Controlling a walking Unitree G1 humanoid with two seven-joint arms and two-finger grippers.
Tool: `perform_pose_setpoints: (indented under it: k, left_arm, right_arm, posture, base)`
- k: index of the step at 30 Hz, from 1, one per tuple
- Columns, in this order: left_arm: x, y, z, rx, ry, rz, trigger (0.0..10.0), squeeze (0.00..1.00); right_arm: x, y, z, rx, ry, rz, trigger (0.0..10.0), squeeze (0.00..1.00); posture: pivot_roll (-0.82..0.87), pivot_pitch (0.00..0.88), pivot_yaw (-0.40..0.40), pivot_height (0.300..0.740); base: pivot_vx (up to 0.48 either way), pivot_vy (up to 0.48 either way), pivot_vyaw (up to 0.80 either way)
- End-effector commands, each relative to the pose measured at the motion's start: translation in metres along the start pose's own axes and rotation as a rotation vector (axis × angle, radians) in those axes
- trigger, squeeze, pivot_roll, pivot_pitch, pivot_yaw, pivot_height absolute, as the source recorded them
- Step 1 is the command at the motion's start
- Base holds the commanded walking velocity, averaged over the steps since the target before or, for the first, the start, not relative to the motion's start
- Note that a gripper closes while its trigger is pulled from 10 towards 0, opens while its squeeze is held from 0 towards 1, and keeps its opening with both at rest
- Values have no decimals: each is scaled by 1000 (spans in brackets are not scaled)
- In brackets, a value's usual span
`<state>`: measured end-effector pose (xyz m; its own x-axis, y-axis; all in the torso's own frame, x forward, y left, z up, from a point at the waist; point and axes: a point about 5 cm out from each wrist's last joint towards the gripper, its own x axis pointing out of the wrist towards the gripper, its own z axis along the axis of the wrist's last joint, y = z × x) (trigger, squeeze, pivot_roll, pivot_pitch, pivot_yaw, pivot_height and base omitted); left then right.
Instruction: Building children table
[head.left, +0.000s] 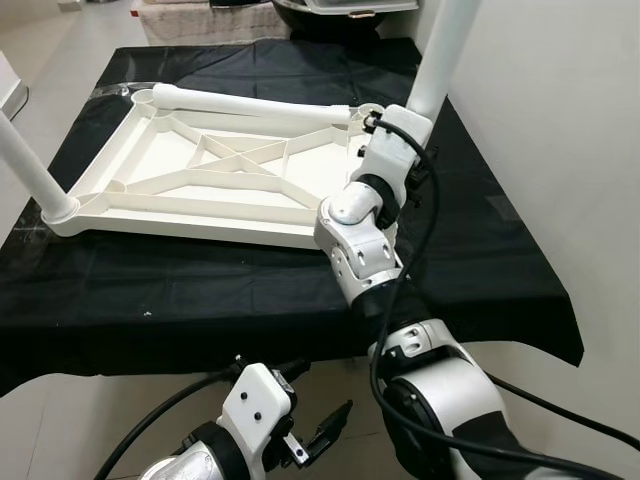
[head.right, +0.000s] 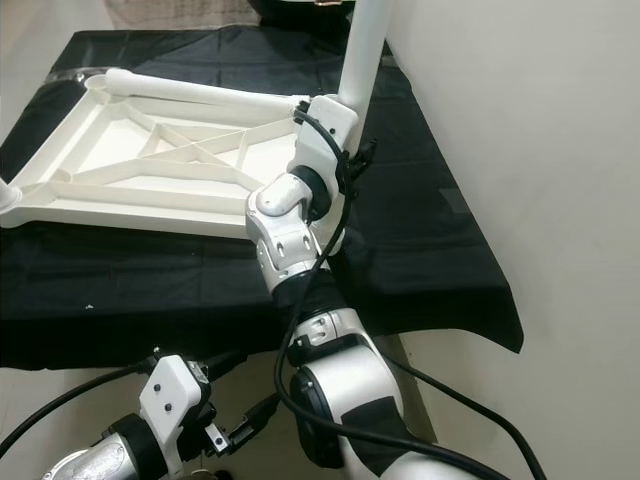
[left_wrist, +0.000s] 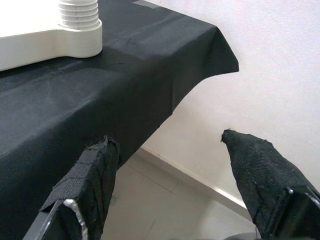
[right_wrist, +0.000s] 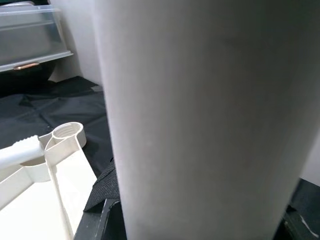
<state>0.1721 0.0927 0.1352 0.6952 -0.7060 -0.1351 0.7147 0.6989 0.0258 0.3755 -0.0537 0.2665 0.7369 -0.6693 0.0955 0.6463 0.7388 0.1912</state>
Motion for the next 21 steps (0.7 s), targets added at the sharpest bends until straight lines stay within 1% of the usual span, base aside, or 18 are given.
perform_pose_setpoints:
  k: [1,7,8,9,10,11,13,15,21]
  left_arm:
    - [0,-1,-6,-17,17,-4,10000,0]
    - [0,-2,-4,-11,-4,0,10000,0]
    - [0,1,0,12,-33,33,10000,0]
    - [0,1,0,12,-33,33,10000,0]
    - [0,4,4,34,-68,78,10000,0]
    - [0,4,4,34,-68,78,10000,0]
    - [-2,11,9,75,-103,165,10000,0]
    - [-3,14,8,90,-100,209,10000,0]
    - [-5,17,3,86,-79,251,10000,0]
  right_arm:
    - [-10,-16,-58,-114,266,-114,10000,0]
    - [-11,-16,-54,-113,254,-118,10000,0]
    - [-10,-16,-54,-116,253,-114,10000,0]
    - [-10,-16,-54,-116,253,-114,10000,0]
    - [-9,-17,-55,-112,264,-122,10000,0]
    - [-9,-17,-55,-112,264,-122,10000,0]
    - [-8,-18,-56,-120,268,-129,10000,0]
    - [-5,-20,-58,-137,261,-135,10000,0]
    - [1,-28,-64,-161,281,-165,10000,0]
  posture:
    - [178,192,-30,740]
    - [173,183,-30,740]
    - [171,178,-27,740]
    - [171,178,-27,740]
    - [172,176,-28,740]
    - [172,176,-28,740]
    - [168,171,-27,740]
    - [171,168,-33,740]
    - [172,159,-33,740]
  base:
    - [0,0,0]
    - [0,0,0]
    - [0,0,0]
    - [0,0,0]
    - [0,0,0]
    - [0,0,0]
    - [0,0,0]
    - [0,0,0]
    - [0,0,0]
